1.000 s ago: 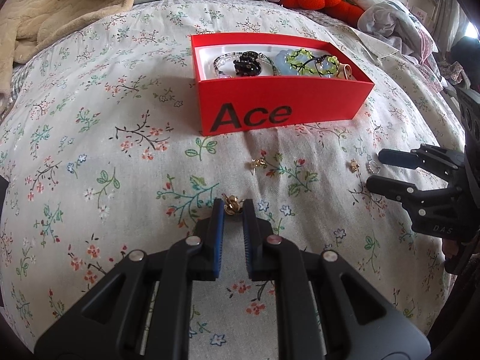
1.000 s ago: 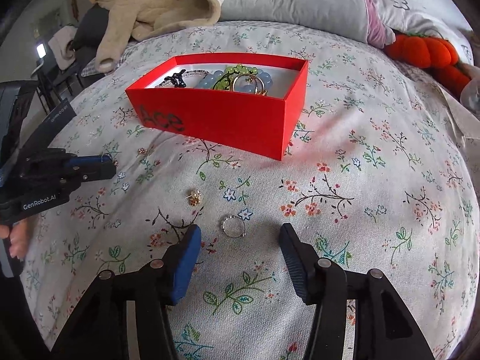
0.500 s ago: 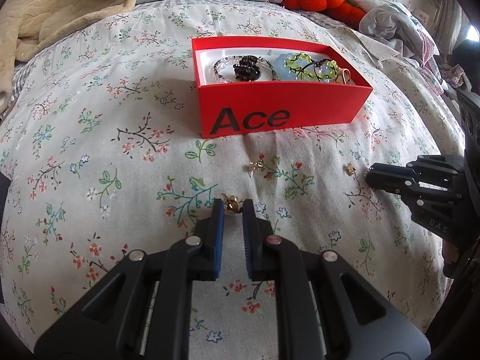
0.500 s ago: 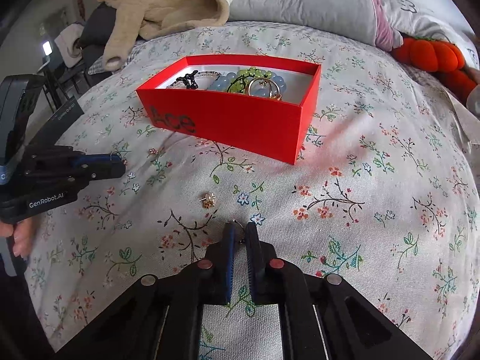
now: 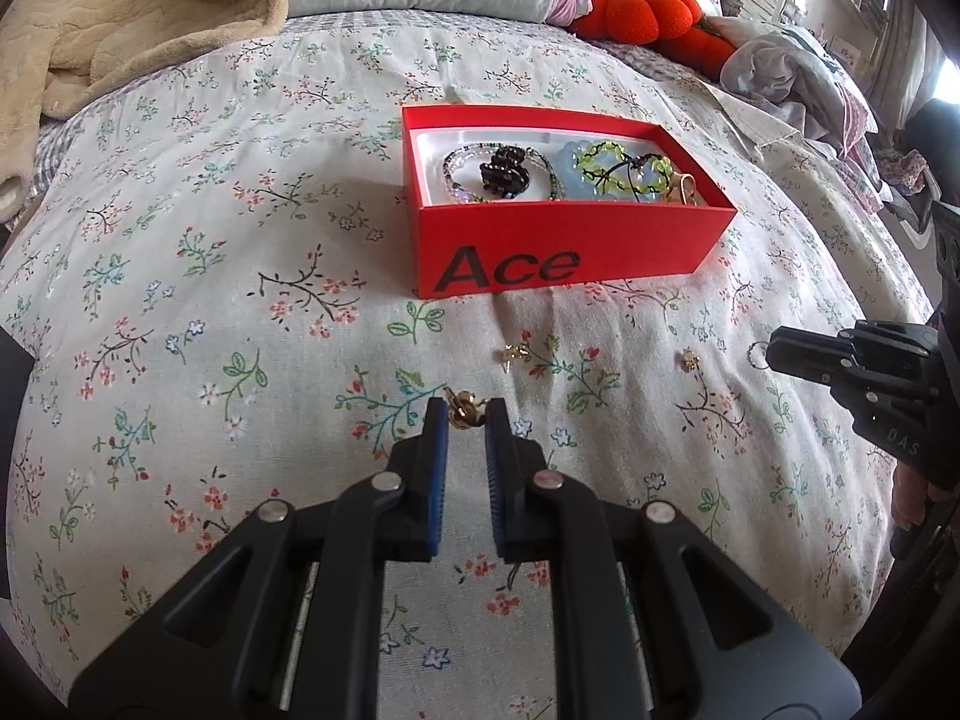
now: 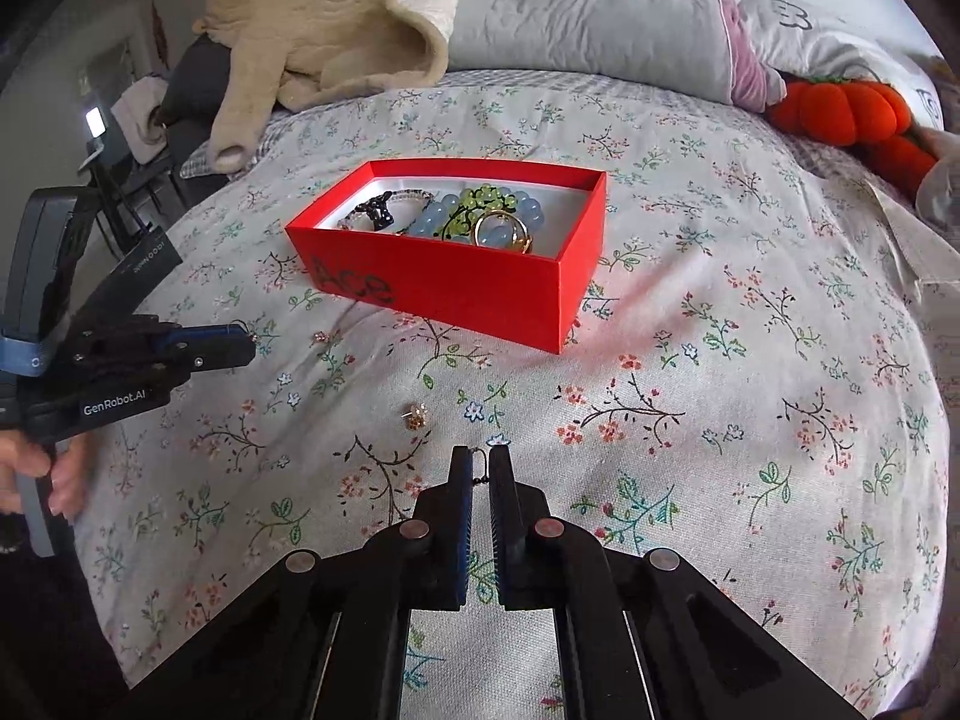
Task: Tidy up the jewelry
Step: 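Carry the gold earring with left while right carries the silver ring over the box, then open the left gripper over the box while the right opens to drop the ring, then lower the left gripper onto another gold earring and close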
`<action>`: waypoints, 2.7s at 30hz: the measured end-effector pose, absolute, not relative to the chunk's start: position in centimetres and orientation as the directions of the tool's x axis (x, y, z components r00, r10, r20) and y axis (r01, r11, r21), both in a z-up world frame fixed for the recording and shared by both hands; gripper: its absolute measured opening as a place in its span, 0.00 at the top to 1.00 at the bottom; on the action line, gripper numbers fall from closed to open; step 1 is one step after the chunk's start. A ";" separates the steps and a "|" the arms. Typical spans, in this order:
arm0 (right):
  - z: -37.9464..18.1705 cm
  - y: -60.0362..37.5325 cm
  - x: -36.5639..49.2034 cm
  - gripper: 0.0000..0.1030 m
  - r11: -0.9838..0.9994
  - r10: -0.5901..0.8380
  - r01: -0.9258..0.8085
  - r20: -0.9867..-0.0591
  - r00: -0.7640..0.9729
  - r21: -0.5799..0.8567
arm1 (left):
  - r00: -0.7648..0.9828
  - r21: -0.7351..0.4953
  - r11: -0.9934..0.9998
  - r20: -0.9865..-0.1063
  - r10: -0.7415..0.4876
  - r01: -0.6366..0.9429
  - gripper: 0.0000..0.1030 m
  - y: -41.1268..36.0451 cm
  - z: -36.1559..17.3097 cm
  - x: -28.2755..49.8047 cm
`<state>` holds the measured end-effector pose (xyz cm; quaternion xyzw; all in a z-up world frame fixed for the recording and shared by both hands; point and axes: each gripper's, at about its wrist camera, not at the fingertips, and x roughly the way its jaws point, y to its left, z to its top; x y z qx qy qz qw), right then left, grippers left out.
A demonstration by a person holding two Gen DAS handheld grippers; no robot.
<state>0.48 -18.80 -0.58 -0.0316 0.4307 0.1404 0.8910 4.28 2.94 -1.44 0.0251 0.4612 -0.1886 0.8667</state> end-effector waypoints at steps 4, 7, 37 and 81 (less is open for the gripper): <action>0.6 -19.2 0.6 0.95 0.961 0.228 -0.264 -0.759 0.610 0.077 | 0.515 -0.150 0.928 -0.796 -0.318 0.342 0.87 3.3 -0.6 4.6; 1.6 -19.5 0.9 0.95 0.964 0.234 -0.249 -0.741 0.629 0.093 | 0.533 -0.164 0.929 -0.780 -0.329 0.333 0.87 3.4 0.4 5.0; 3.9 -19.6 6.9 0.95 0.964 0.266 -0.190 -0.698 0.665 0.186 | 0.588 -0.182 0.936 -0.737 -0.333 0.302 0.87 0.1 1.1 11.0; 3.7 -19.9 5.7 0.90 0.976 0.217 -0.139 -0.753 0.622 0.166 | 0.582 -0.065 0.956 -0.781 -0.226 0.285 0.32 2.1 2.2 7.1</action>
